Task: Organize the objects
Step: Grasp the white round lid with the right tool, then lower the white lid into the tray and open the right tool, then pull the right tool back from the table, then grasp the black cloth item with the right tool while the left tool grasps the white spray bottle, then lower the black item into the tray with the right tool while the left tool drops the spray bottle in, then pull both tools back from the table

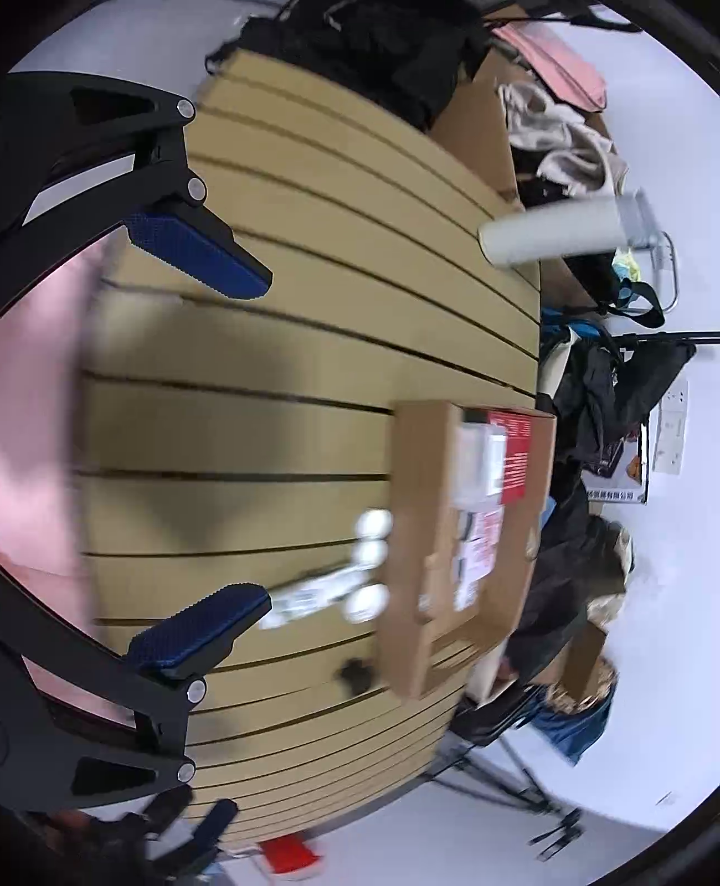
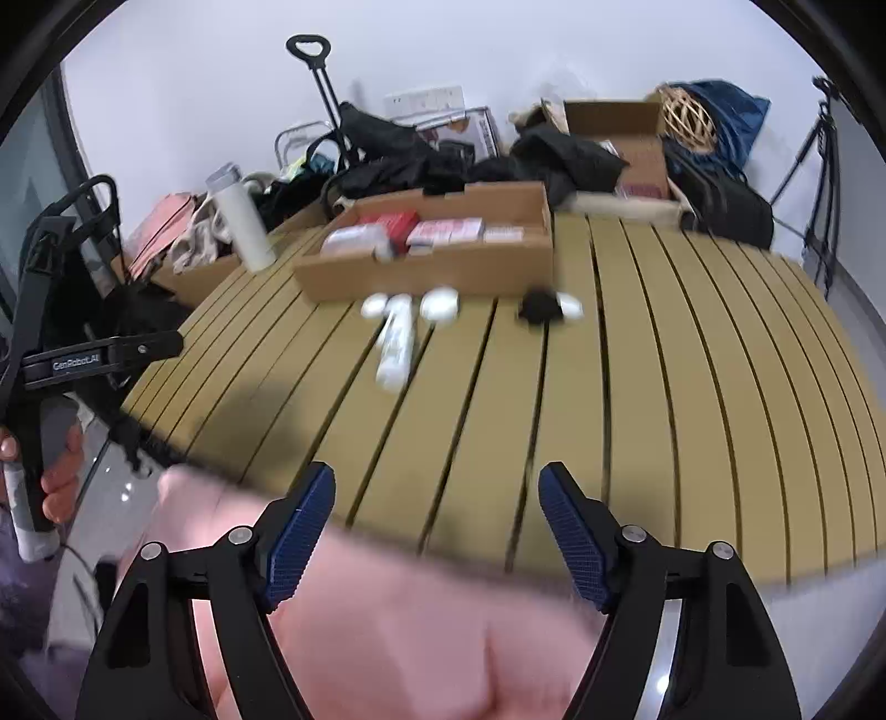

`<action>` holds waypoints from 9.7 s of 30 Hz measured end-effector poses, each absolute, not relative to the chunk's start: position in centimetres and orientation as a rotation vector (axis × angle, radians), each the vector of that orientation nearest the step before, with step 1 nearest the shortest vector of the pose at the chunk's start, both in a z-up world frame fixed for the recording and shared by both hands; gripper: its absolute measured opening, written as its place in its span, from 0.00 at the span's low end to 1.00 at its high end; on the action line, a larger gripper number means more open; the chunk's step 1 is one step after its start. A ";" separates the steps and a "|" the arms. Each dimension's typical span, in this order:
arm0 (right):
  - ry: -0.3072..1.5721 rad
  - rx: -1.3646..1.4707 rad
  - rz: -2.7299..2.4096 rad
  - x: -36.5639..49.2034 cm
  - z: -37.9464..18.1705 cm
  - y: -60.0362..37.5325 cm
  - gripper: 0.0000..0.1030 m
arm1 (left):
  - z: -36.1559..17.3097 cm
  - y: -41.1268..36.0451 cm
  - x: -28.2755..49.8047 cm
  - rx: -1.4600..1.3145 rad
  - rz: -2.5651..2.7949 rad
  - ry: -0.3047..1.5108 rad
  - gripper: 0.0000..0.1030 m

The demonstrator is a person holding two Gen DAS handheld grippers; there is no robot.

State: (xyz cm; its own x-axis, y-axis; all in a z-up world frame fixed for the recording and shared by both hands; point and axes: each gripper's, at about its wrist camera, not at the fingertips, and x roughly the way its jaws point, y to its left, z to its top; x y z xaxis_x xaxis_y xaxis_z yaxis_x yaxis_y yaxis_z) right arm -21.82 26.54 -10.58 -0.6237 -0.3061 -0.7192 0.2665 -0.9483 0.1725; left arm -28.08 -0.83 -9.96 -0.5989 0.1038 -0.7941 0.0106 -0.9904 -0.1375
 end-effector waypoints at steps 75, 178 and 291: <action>-0.098 1.370 -2.482 -50.5 -12.9 22.4 0.06 | -12.3 7.5 -49.8 -1.524 2.518 -0.130 0.02; -0.161 1.304 -2.623 -34.5 -14.0 31.4 0.59 | -17.4 11.1 -33.5 -1.464 2.538 -0.170 0.82; 0.102 1.139 -2.742 -7.3 -0.5 28.6 0.79 | 0.5 -0.1 -3.9 -1.120 2.902 0.102 1.00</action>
